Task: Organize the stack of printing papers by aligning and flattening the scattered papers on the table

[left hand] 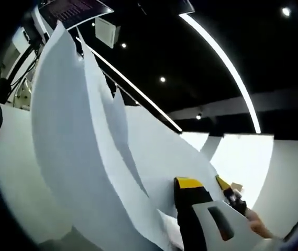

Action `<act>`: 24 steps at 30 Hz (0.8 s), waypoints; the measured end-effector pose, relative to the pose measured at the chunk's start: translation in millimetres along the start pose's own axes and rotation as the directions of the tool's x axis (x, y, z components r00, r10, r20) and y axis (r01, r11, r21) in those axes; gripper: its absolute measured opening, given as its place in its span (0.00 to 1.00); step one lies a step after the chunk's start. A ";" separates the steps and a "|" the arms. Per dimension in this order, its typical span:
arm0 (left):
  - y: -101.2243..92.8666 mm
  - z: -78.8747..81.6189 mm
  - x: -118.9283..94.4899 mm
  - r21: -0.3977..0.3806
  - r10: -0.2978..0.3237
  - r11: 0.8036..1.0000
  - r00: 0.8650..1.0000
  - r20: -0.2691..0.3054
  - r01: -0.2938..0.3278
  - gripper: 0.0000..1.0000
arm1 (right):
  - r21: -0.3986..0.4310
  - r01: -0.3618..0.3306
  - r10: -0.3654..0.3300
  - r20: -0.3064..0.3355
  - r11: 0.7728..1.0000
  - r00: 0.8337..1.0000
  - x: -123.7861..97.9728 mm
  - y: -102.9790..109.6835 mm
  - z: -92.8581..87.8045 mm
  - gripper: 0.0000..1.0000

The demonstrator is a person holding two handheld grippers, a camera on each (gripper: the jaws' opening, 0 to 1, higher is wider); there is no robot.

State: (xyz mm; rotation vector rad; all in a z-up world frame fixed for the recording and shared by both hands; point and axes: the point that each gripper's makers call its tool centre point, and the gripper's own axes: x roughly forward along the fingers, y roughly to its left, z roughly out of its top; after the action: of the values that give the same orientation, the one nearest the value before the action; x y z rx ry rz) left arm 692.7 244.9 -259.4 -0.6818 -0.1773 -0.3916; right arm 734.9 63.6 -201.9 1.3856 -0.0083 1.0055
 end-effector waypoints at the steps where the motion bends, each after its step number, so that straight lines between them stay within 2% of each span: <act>1: -0.4 -0.1 0.2 0.004 0.000 1.000 1.000 0.000 0.000 0.26 | 0.001 0.000 0.000 -0.001 1.000 1.000 0.5 -0.1 -1.4 0.00; 15: -9.6 -7.9 2.4 0.093 -0.013 0.996 0.999 -0.036 0.016 0.28 | 0.002 0.015 -0.015 -0.021 1.000 1.000 4.5 -5.1 -16.9 0.00; 24: -11.1 -8.6 2.5 0.101 -0.016 0.995 0.999 -0.040 0.020 0.28 | 0.007 0.025 -0.025 -0.041 1.000 0.999 5.4 -7.1 -31.3 0.00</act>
State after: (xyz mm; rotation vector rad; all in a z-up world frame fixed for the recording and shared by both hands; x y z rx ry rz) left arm 690.7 230.7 -258.8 -0.5722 -0.1647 -0.4099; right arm 725.5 92.9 -212.5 1.3681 0.0431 1.0138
